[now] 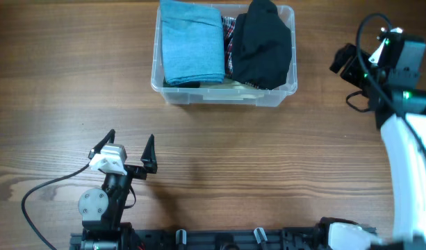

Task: Pack container

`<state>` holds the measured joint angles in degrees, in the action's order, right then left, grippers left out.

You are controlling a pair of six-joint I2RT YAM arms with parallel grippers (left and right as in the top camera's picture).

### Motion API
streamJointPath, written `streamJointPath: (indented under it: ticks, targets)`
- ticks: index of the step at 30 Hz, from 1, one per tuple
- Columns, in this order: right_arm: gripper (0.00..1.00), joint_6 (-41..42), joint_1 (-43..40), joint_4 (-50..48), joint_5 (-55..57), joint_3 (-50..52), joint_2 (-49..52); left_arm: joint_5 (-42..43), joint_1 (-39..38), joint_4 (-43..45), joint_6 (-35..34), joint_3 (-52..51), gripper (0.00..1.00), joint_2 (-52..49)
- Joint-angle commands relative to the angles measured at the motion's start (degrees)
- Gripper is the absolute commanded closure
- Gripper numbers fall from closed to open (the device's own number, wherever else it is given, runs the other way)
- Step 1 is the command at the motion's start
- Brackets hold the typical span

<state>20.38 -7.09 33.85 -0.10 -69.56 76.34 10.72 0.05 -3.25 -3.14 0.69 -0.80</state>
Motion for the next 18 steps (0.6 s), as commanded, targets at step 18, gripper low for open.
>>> streamJointPath:
  ticks: [18]
  targets:
    - [0.00, -23.8, 14.2, -26.1, -13.5, 32.3, -49.9, -0.8, -0.3, -0.2, -0.3, -0.4, 0.00, 0.4]
